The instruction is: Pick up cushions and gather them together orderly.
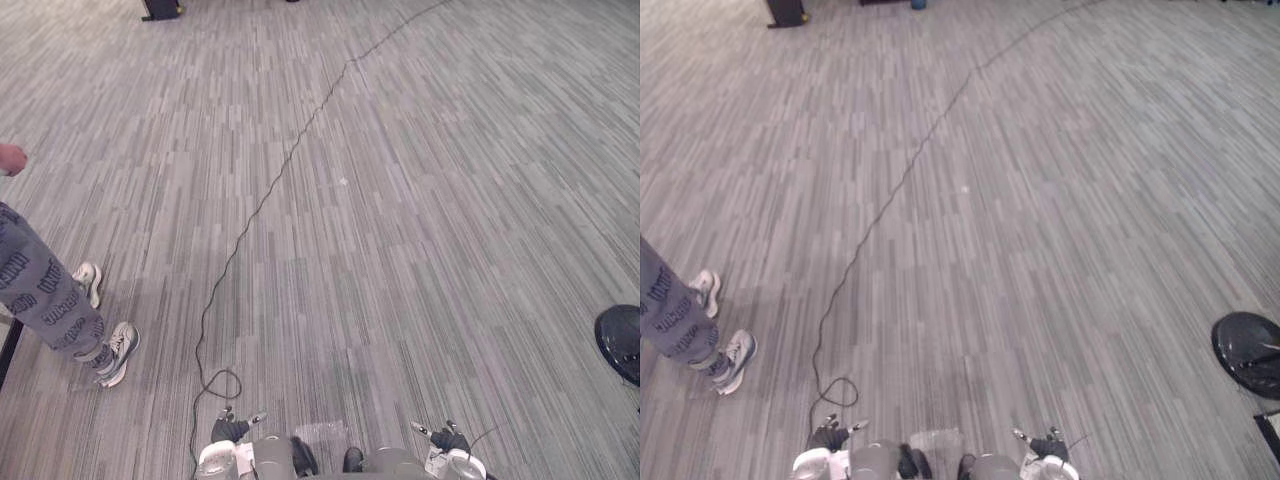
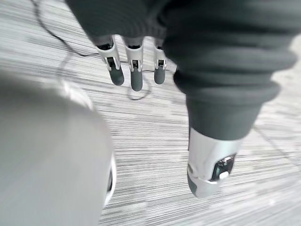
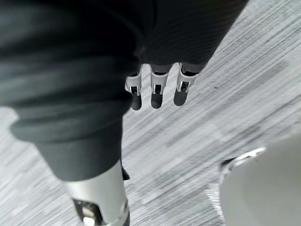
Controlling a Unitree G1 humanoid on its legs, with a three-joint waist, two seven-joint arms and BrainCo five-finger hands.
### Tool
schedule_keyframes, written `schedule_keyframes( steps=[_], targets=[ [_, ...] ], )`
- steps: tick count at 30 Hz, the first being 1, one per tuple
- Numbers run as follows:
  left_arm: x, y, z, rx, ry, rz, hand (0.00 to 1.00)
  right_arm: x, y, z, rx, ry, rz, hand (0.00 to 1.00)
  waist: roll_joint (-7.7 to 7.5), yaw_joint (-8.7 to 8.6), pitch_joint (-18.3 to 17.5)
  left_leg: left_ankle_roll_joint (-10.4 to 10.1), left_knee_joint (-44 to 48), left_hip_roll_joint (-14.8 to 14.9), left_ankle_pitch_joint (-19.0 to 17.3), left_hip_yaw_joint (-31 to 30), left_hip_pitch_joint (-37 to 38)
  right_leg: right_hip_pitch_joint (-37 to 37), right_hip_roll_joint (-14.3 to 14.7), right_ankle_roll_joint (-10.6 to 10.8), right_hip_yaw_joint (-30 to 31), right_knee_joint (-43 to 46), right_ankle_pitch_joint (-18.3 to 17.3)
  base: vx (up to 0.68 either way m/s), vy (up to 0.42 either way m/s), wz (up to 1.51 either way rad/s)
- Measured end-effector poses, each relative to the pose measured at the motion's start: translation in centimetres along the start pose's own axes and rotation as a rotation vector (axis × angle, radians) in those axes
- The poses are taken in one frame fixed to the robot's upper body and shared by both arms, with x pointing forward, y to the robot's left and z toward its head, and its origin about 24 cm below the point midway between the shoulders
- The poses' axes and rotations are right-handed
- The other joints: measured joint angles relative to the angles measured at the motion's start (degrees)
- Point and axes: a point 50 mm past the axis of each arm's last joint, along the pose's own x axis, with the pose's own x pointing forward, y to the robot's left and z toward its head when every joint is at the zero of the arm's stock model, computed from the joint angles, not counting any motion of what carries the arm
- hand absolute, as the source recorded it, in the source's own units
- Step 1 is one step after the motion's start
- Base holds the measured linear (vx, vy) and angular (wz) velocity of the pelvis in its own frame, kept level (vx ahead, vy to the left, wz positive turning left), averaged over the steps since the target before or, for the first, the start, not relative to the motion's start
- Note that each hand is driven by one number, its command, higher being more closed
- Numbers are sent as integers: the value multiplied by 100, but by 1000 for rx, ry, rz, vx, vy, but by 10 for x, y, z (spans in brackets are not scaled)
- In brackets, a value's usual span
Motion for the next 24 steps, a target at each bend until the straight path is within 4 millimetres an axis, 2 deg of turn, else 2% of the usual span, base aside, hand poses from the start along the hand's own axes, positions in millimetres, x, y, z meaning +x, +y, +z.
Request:
schedule_keyframes(
  steps=[2,3,4,5,6,7,8,9,10,11,12,13,14,15,17,18,19,20,22,23,24],
  targets=[
    [0,1,4,-3,-19,2,0,0,2,0,-18,0,10,0,-39,40,1,-96,-386,-4,45,3,-280,99,-193,90,49,-17,-195,272,164,4],
    [0,0,6,-5,-29,1,0,0,3,1,-19,-1,12,0,-62,58,-2,-226,-713,-122,136,11,-431,126,-339,193,101,-37,-261,287,168,0],
    [0,-1,8,-8,-35,-1,0,0,3,3,-19,-8,13,0,-60,61,0,-272,-1085,-266,314,4,-556,186,-472,251,124,-108,-285,387,239,-10],
    [1,-3,9,-16,-37,-4,0,0,4,4,-17,-10,14,0,-62,87,3,-255,-1810,-493,724,-9,-640,322,-661,336,141,-265,-315,434,284,-22],
    [1,-3,8,-27,-34,-5,0,1,5,6,-20,-10,17,0,-59,115,5,-173,-2317,-664,1280,-39,-654,474,-756,479,211,-462,-307,455,308,-36],
    [1,-4,8,-28,-32,-7,0,1,6,4,-23,-2,18,0,-111,154,-31,11,-2348,-773,1605,-114,-614,579,-846,520,323,-603,-301,650,405,-28],
    [3,-2,13,-14,-44,-7,0,1,11,2,-28,6,32,0,-202,124,-96,165,-2222,-922,1307,-64,-660,612,-986,427,512,-694,-156,575,344,-11],
    [4,-2,15,-9,-47,-9,0,0,15,2,-31,4,43,0,-235,117,-102,304,-2006,-938,1118,-80,-728,576,-1039,462,664,-607,18,723,415,10],
    [4,1,16,-2,-50,-5,0,-1,18,-1,-35,10,48,0,-342,120,-139,399,-1721,-988,872,-51,-734,537,-1168,600,806,-347,117,474,266,13],
    [5,2,16,6,-49,-4,0,-1,18,-2,-35,16,49,0,-393,125,-172,430,-1645,-1029,747,-29,-710,452,-1224,628,861,-116,131,582,309,7],
    [5,4,15,19,-43,-2,0,-1,18,-2,-37,16,51,0,-468,132,-198,441,-1575,-1142,440,-5,-481,163,-1310,907,984,848,295,560,273,-5],
    [5,4,11,38,-27,-7,0,-1,18,-1,-36,11,54,0,-493,124,-178,418,-1666,-1236,241,9,-132,-225,-1369,1227,1095,2011,761,557,267,-9],
    [5,4,10,49,-20,-11,0,-1,19,-1,-37,10,57,0,-499,111,-169,398,-1738,-1278,148,13,65,-448,-1383,1398,1168,2653,1043,635,240,-16],
    [6,2,10,64,-18,-22,0,-1,19,4,-39,-14,66,0,-506,94,-84,344,-1909,-1349,-42,27,654,-1044,-1384,1481,1208,4206,1157,497,147,-19],
    [5,-6,10,71,-18,-47,0,-1,17,13,-41,-59,65,0,-367,60,-10,262,-2430,-1367,-126,90,1470,-1859,-1316,1001,888,5227,876,462,111,-29],
    [4,-9,10,71,-19,-55,0,-1,16,16,-40,-76,65,0,-324,38,3,241,-2609,-1363,-138,91,1678,-2089,-1273,902,761,5300,808,557,106,-16],
    [4,-15,12,72,-26,-71,0,-1,16,23,-36,-108,66,0,-282,-47,23,203,-2968,-1353,-157,73,2111,-2663,-1196,817,441,5124,594,471,61,3],
    [4,-18,14,73,-31,-79,0,-1,15,25,-34,-119,64,0,-270,-90,30,102,-3082,-1322,-195,49,2276,-2938,-1157,817,277,4876,537,573,14,18],
    [6,-29,18,80,-35,-109,0,0,11,31,-29,-142,55,0,-244,-192,56,15,-3348,-1256,-234,-29,2720,-3443,-1034,696,-231,3264,552,524,-89,32],
    [6,-31,18,81,-32,-115,0,0,9,32,-31,-145,53,0,-227,-241,64,15,-3425,-1222,-234,-90,2851,-3476,-930,615,-300,2528,689,580,-158,44],
    [6,-32,18,83,-29,-119,0,1,8,32,-35,-143,50,0,-227,-289,63,14,-3484,-1204,-234,-221,2985,-3467,-799,565,-273,1689,978,657,-205,75]
  ],
)
